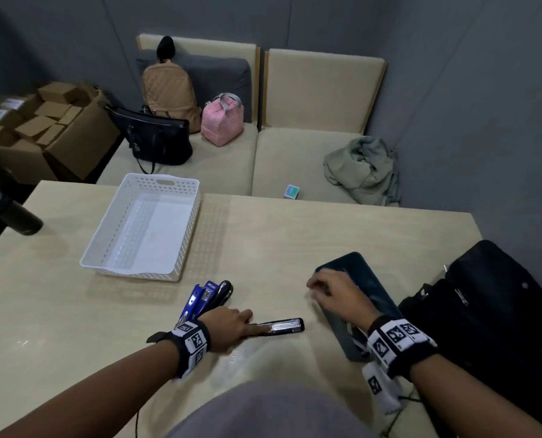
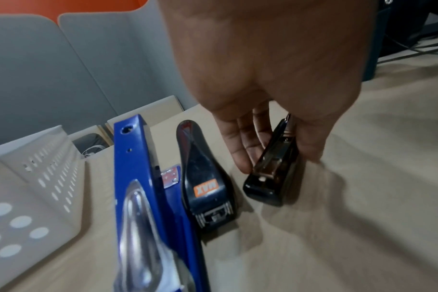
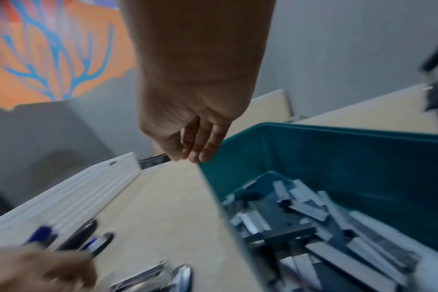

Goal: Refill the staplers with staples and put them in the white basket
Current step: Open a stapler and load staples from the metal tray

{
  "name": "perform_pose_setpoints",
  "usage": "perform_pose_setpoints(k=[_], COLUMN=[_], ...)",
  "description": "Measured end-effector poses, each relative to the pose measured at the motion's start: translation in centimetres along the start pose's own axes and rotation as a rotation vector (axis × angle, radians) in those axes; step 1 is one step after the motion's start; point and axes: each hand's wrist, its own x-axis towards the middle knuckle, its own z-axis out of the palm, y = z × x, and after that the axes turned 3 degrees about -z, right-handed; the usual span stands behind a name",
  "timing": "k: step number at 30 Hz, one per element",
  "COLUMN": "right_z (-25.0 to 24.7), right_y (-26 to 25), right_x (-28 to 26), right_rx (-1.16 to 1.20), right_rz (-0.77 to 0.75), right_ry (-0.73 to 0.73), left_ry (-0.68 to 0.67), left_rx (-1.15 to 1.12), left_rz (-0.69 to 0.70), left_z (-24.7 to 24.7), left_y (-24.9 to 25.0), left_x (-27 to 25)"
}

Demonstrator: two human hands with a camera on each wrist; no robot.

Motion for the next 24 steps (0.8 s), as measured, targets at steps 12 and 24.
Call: perform_pose_setpoints(k=[12,24], right_z=[1.6,0.1], right_y=[8.1,7.0], right_x=[-2.2,-2.5], right_rx=[-0.356,-0.311], right_rz=[0.375,0.397], right_ry=[-0.221,-0.115], left_ry=[-0.087,-0.06], left_rx=[-0.021,-0.069], left_rz=[0.002,-0.008], left_z=[-3.5,-1.9], left_y=[0.9,0.4], left_x=[3.8,3.6])
